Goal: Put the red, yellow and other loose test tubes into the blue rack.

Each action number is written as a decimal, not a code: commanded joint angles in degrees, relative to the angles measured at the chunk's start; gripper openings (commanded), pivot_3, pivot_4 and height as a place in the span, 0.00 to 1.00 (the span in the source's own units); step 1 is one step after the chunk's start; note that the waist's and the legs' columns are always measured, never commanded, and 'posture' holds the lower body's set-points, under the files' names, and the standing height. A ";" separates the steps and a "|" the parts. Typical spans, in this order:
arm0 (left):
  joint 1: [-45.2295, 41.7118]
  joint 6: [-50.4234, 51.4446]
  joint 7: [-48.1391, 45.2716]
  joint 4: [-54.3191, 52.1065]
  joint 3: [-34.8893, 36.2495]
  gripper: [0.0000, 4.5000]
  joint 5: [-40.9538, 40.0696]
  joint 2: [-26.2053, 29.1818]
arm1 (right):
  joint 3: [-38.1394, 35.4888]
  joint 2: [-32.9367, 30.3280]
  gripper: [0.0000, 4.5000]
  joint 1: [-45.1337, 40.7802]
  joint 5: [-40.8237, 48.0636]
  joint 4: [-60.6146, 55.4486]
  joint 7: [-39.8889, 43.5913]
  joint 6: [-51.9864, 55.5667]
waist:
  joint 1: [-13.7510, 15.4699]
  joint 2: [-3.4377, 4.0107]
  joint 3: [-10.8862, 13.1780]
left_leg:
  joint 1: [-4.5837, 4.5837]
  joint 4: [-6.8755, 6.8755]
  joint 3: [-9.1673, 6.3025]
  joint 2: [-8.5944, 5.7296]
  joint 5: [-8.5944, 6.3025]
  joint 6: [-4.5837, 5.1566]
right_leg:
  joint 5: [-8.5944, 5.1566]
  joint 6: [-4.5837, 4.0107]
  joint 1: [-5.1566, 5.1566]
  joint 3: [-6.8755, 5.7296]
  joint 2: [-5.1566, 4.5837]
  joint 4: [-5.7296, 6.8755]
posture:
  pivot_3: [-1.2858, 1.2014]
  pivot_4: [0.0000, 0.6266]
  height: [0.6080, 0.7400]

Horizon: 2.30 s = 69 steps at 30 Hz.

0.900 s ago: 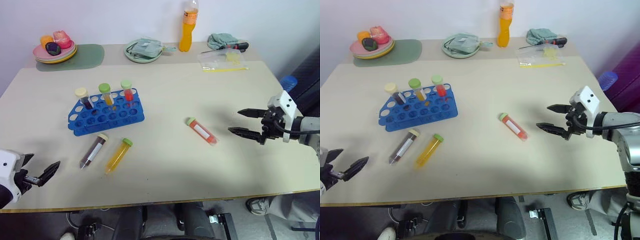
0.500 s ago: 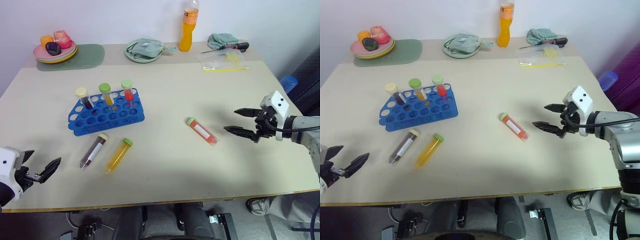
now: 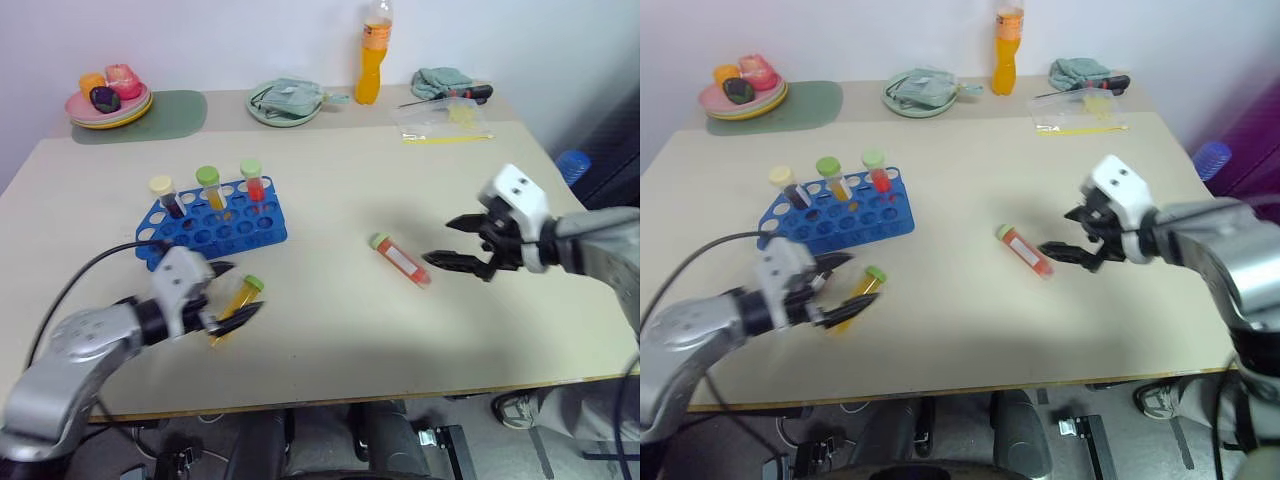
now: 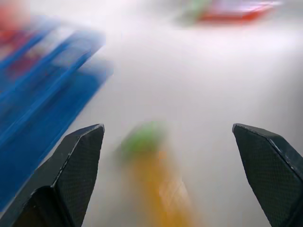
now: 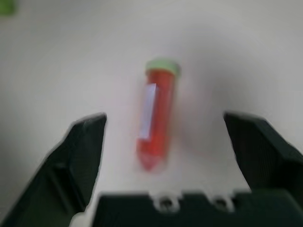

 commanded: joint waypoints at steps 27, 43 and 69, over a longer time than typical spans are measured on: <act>8.38 -7.17 0.17 -4.35 -4.48 1.00 3.58 0.28 | 24.79 17.11 0.69 -19.56 -4.70 21.35 -16.10 13.58 | 0.13 0.06 0.02 | -0.14 0.01 -0.03 -0.02 -0.06 0.10 | 0.04 0.08 -0.15 -0.02 0.03 0.12 | 0.52 0.24 1.00; 11.84 -7.26 3.29 -0.67 7.39 1.00 0.00 -2.08 | 7.31 21.45 0.16 -12.55 -1.55 6.31 -10.05 -13.71 | -0.09 0.08 0.03 | -0.13 -0.03 -0.03 0.02 -0.07 0.12 | 0.11 0.24 -0.16 -0.02 0.09 0.09 | 0.52 0.24 1.00; 14.67 -18.08 11.76 5.76 17.79 1.00 1.12 -12.72 | 6.55 66.23 0.16 -9.41 -20.75 60.42 -22.08 -90.23 | -0.33 0.07 0.01 | 0.07 -0.07 -0.11 0.14 0.01 -0.06 | 0.04 0.08 -0.25 0.00 0.22 0.61 | 0.52 0.24 1.00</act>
